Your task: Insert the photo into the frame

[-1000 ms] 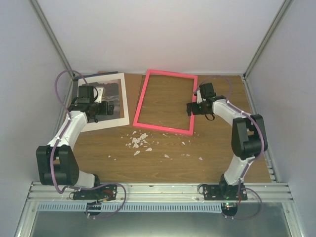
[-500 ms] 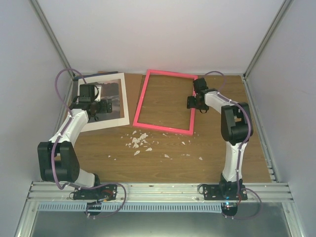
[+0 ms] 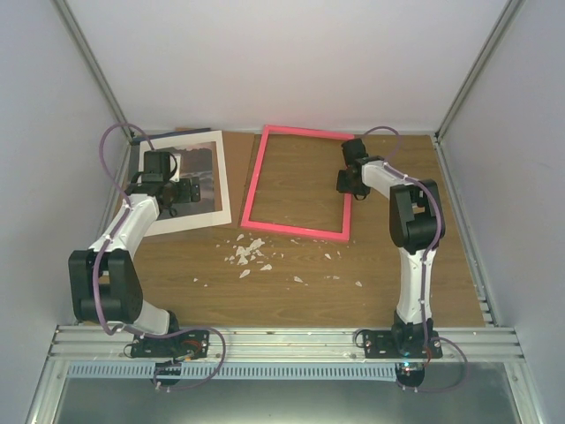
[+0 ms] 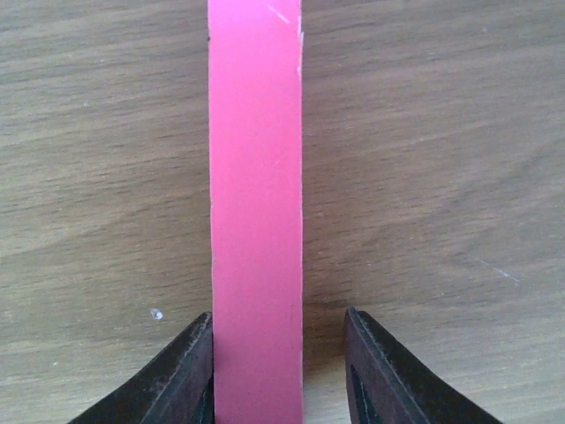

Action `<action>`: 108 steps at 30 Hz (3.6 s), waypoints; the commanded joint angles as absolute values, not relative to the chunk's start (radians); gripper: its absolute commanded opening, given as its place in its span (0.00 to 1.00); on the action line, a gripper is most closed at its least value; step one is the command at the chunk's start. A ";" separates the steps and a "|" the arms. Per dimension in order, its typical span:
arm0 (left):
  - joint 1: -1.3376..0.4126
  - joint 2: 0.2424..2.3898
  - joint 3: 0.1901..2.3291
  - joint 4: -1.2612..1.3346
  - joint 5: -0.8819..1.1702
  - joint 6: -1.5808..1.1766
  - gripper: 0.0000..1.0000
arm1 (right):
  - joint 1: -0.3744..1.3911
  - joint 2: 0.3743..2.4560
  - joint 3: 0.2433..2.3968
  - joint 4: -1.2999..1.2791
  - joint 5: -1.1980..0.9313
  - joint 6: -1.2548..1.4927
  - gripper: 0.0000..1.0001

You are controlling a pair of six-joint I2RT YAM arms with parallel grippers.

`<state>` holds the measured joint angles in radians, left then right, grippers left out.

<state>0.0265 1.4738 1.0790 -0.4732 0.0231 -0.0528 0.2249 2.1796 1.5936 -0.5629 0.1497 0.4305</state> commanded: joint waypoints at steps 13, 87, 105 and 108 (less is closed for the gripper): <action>-0.036 1.477 1.141 -0.395 0.040 0.009 0.99 | 0.131 2.053 1.575 -0.565 0.004 0.412 0.01; -0.748 1.433 1.278 -0.034 -0.145 1.016 0.00 | -0.137 1.526 1.637 -0.575 -0.493 -0.315 1.00; -0.652 1.441 1.704 -0.312 0.251 0.436 0.00 | -0.006 1.131 1.289 -0.018 -0.377 -0.352 0.94; -0.651 1.438 1.707 -0.334 0.309 0.351 0.00 | 0.039 1.136 1.311 -0.019 -0.362 -0.404 0.91</action>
